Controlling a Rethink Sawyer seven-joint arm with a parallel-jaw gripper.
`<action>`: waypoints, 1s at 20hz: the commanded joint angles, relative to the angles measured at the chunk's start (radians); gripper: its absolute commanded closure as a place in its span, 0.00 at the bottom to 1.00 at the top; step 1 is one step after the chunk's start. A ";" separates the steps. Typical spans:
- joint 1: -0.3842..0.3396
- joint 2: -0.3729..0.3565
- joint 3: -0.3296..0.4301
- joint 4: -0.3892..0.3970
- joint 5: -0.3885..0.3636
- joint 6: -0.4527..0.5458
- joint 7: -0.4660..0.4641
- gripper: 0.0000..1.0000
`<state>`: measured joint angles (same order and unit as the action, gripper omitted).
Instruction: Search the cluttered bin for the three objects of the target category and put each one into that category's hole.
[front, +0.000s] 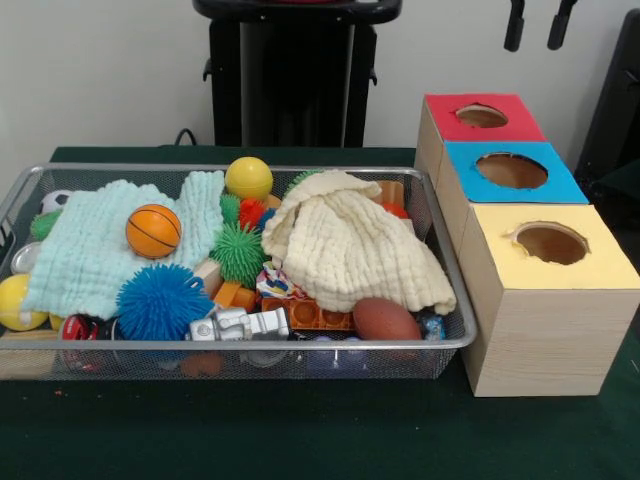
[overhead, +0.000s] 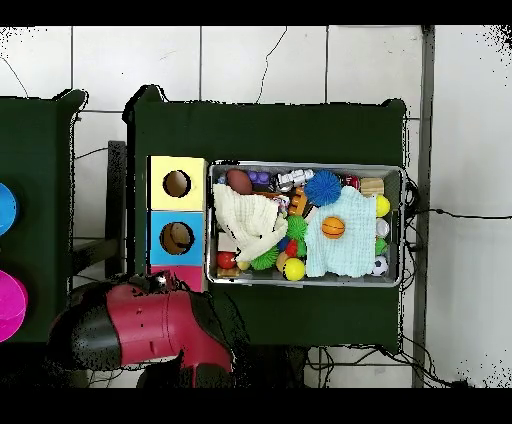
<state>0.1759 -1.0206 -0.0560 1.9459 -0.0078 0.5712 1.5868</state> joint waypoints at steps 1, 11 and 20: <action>-0.030 0.084 -0.048 -0.144 -0.035 0.054 0.197 0.00; -0.080 0.117 -0.044 -0.213 -0.050 0.063 0.110 0.00; -0.141 0.149 -0.033 -0.263 -0.067 0.071 0.077 0.00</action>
<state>0.0806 -0.9270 -0.0920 1.7459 -0.0184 0.5716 1.5868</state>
